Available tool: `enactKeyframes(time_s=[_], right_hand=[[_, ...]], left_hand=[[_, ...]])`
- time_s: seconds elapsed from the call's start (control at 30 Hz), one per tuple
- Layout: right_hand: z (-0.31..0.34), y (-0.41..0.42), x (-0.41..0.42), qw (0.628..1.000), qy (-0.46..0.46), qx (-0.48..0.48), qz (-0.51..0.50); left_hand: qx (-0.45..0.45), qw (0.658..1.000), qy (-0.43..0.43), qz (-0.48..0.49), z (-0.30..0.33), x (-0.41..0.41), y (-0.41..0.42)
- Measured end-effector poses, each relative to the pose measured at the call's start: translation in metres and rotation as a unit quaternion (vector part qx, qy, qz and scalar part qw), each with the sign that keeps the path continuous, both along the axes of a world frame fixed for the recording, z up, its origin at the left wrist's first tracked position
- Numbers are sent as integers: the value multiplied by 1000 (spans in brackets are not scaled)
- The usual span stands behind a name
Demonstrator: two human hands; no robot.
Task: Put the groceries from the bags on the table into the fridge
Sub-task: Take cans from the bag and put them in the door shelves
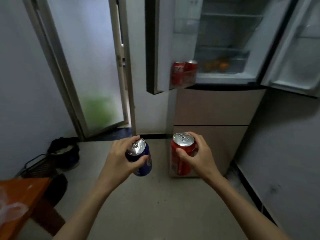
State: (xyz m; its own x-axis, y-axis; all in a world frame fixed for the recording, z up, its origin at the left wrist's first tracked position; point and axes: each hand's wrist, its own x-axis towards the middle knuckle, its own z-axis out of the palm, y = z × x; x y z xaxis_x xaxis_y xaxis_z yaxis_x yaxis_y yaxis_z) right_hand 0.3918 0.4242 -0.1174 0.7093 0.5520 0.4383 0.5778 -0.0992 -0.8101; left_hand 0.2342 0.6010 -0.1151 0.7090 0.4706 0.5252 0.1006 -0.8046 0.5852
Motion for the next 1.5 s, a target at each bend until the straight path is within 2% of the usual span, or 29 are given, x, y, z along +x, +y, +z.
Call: enactKeyframes(time_s=[0.17, 0.37, 0.6, 0.77, 0.93, 1.1, 1.27, 1.37, 1.5], right_hand=[[0, -34, 82, 998, 10, -1, -59], [36, -23, 210, 996, 5, 26, -84], [110, 14, 330, 995, -7, 95, -37], [159, 44, 394, 986, 4, 163, 15], [217, 68, 444, 971, 20, 223, 83], [283, 87, 480, 943, 32, 255, 213], [347, 115, 502, 919, 41, 279, 276], [367, 140, 504, 910, 56, 297, 283], [371, 183, 505, 928, 39, 283, 239]], left_hand=[[-25, 998, -22, -51, 4, 111, -23], [-41, 993, -55, -95, 31, 245, -21], [-46, 987, -132, -77, 98, 358, 8], [-56, 981, -172, -71, 152, 401, 18], [-50, 966, -248, -60, 221, 433, 13], [-60, 936, -346, -13, 291, 461, 6], [-31, 910, -407, 66, 352, 473, 15], [-2, 910, -392, 132, 374, 475, 33], [40, 919, -295, 258, 375, 483, 60]])
